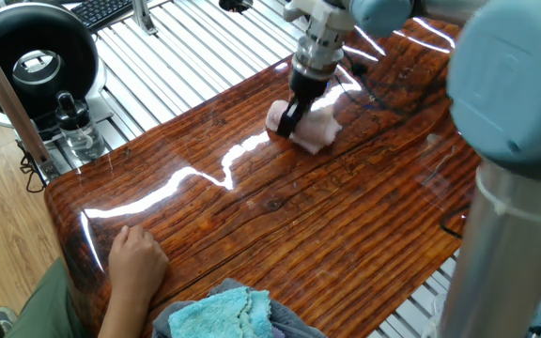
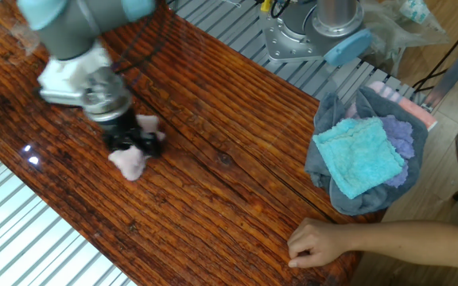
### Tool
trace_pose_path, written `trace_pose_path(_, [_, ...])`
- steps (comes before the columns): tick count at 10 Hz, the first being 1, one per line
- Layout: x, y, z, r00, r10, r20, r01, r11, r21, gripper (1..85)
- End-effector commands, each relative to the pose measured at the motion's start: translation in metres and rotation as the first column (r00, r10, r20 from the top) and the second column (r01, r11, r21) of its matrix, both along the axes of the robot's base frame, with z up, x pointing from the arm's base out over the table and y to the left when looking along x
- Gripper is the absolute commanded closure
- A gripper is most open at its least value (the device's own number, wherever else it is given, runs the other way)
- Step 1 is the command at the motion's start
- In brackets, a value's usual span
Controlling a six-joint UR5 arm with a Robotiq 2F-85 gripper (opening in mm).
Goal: Clean the table with a cloth
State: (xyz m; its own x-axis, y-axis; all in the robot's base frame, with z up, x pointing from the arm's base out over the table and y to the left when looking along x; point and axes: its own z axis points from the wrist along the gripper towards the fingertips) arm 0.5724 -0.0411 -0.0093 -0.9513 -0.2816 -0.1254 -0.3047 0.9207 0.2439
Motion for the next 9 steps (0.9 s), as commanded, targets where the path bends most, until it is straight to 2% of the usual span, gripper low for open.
trace_pose_path(1, [-0.023, 0.042, -0.009, 0.988, -0.144, 0.053, 0.146, 0.988, -0.051, 84.7])
trace_pose_path(2, [-0.027, 0.051, -0.012, 0.985, -0.165, 0.052, 0.168, 0.985, -0.051, 84.7])
trace_pose_path(3, [-0.032, 0.055, -0.014, 0.98, -0.189, 0.054, 0.193, 0.979, -0.07, 84.7])
trace_pose_path(5, [-0.032, 0.058, -0.011, 0.974, -0.222, 0.054, 0.226, 0.969, -0.097, 84.7])
trace_pose_path(6, [-0.025, 0.038, -0.009, 0.98, -0.185, 0.07, 0.193, 0.97, -0.146, 84.7])
trace_pose_path(7, [-0.016, 0.007, -0.003, 0.99, -0.126, 0.068, 0.137, 0.968, -0.209, 84.7])
trace_pose_path(8, [-0.01, -0.023, 0.006, 0.996, -0.071, 0.055, 0.083, 0.965, -0.251, 84.7])
trace_pose_path(9, [-0.005, -0.059, 0.012, 0.998, -0.02, 0.059, 0.038, 0.948, -0.317, 84.7])
